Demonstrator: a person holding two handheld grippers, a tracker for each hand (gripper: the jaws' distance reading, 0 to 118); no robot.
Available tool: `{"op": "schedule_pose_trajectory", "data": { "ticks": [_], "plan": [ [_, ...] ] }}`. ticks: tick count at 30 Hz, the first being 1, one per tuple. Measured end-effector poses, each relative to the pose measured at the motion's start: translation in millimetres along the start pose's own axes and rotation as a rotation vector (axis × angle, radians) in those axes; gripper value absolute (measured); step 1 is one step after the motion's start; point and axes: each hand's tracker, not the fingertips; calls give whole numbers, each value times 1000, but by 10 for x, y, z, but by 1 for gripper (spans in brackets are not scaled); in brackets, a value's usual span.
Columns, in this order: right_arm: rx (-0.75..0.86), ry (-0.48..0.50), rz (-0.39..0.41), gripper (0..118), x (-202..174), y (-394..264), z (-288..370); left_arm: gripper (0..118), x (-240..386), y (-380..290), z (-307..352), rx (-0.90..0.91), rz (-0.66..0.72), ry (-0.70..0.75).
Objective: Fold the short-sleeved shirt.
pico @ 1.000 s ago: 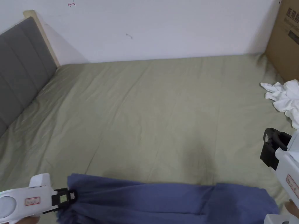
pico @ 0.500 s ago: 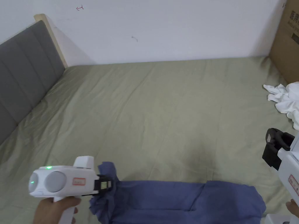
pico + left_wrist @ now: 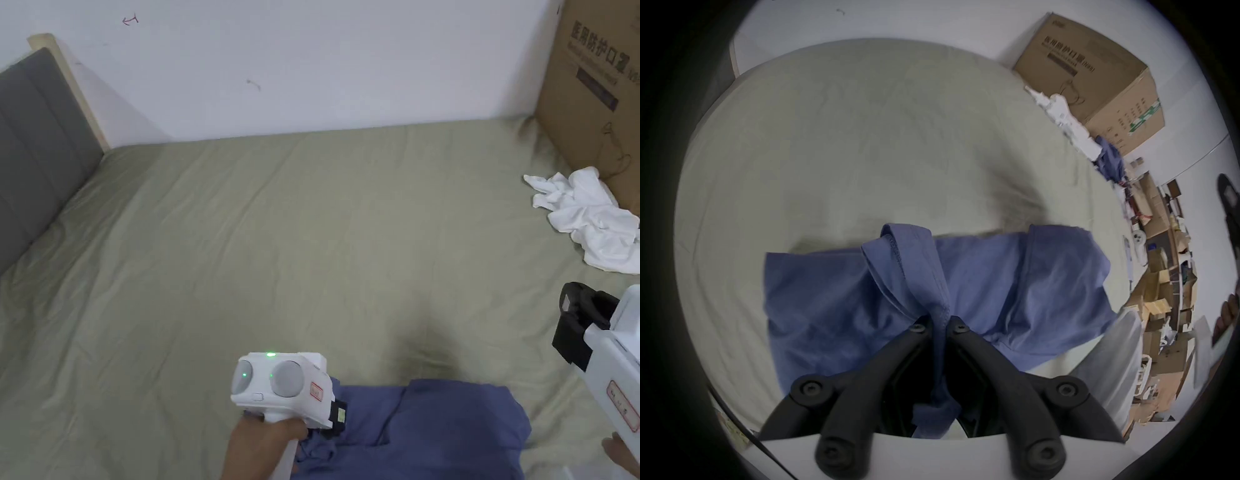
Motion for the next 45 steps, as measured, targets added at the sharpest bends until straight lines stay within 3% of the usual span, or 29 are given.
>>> {"op": "schedule_pose_trajectory", "data": {
  "ticks": [3,5,6,8,10,13,18,22,24,26,28,35,45],
  "plan": [
    [-7,-6,-1,0,32,0,9,5,78,-51,-53,1,7,39],
    [-6,-11,-1,0,39,8,21,15,85,-60,-3,16,13,25],
    [-5,-13,0,0,45,14,23,25,93,-73,53,23,23,15],
    [-4,-13,1,0,45,32,31,65,110,-79,214,46,47,-3],
    [1,-13,2,0,41,61,43,87,87,-97,476,156,48,-54],
    [13,-8,3,0,21,108,71,87,15,-167,841,305,22,-66],
    [32,-3,6,0,-6,178,107,87,-215,-342,1181,484,-35,63],
    [40,-1,13,0,3,197,111,81,-465,-503,1157,574,-48,155],
    [42,-1,16,0,43,176,88,71,-564,-581,1081,599,-47,150],
    [39,0,17,0,55,172,81,27,-653,-620,974,586,-43,153],
    [37,-1,18,0,34,166,90,2,-697,-697,844,596,-43,166],
    [21,0,21,0,-2,119,86,0,-656,-835,369,531,-76,144],
    [3,-10,26,0,14,98,91,0,8,-1037,-165,410,-234,63]
  ]
}}
